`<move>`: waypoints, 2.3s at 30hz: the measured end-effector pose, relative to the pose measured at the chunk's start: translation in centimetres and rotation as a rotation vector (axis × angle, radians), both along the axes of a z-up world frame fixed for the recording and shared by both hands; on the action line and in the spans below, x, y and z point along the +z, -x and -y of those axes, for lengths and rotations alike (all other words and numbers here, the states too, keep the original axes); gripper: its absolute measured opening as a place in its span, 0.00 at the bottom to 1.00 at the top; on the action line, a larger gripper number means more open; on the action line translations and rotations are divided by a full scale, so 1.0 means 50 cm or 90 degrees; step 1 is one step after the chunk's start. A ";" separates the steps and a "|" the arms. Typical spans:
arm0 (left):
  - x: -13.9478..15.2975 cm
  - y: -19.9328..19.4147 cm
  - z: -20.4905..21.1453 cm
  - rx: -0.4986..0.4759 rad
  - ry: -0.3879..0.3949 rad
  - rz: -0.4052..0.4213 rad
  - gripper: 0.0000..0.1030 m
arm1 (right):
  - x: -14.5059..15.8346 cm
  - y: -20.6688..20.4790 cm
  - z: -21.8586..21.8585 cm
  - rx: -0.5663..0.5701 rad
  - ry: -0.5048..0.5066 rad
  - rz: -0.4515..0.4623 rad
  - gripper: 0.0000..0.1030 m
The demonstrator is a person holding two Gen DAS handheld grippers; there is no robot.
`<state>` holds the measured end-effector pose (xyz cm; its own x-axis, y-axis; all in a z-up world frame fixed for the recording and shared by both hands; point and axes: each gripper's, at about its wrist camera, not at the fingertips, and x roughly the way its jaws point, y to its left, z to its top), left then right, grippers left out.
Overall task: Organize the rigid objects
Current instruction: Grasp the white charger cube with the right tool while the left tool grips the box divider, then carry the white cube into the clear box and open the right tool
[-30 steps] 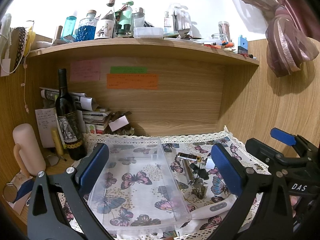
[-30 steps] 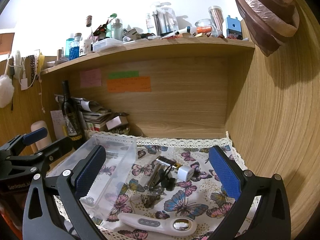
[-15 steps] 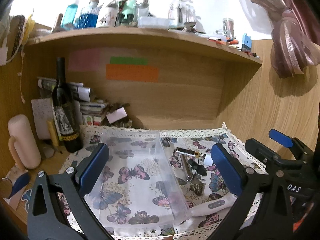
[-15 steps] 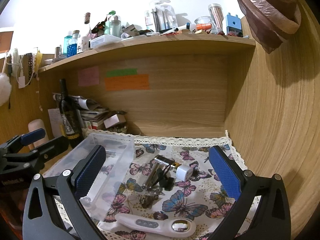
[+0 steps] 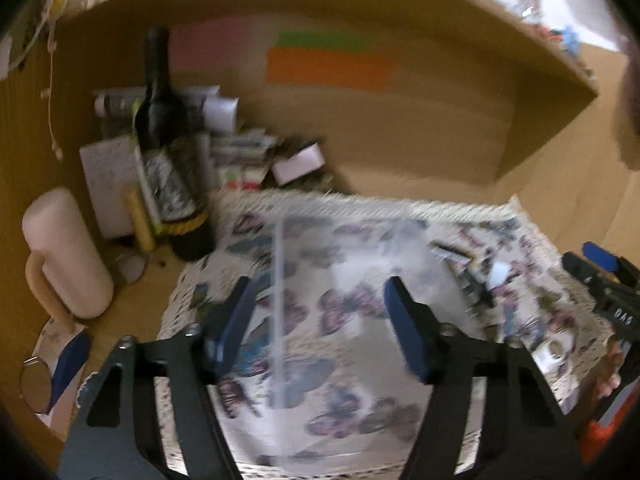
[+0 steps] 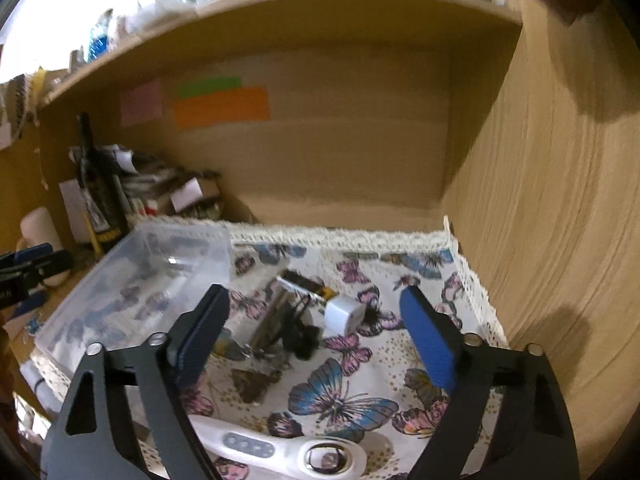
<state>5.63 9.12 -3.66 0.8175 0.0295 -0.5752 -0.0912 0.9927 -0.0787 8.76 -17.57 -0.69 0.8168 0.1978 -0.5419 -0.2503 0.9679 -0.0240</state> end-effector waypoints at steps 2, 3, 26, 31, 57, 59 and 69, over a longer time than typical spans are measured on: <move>-0.013 -0.014 -0.026 0.004 0.009 -0.030 0.55 | -0.010 -0.013 0.006 0.000 0.006 -0.018 0.74; -0.019 -0.021 -0.036 0.005 0.011 -0.045 0.52 | -0.017 -0.021 0.008 -0.002 0.012 -0.030 0.72; -0.084 -0.132 -0.064 -0.100 0.030 -0.221 0.10 | -0.124 -0.223 -0.002 -0.004 0.111 -0.264 0.52; -0.084 -0.135 -0.070 -0.107 0.037 -0.224 0.10 | -0.165 -0.269 0.003 -0.011 0.122 -0.308 0.52; -0.084 -0.126 -0.068 -0.115 0.033 -0.196 0.11 | 0.028 -0.152 -0.112 0.052 0.089 -0.120 0.42; -0.084 -0.125 -0.069 -0.118 0.034 -0.192 0.11 | 0.035 -0.143 -0.138 0.070 0.084 -0.108 0.42; -0.084 -0.121 -0.069 -0.128 0.034 -0.180 0.11 | 0.009 -0.135 -0.245 0.131 0.087 -0.127 0.42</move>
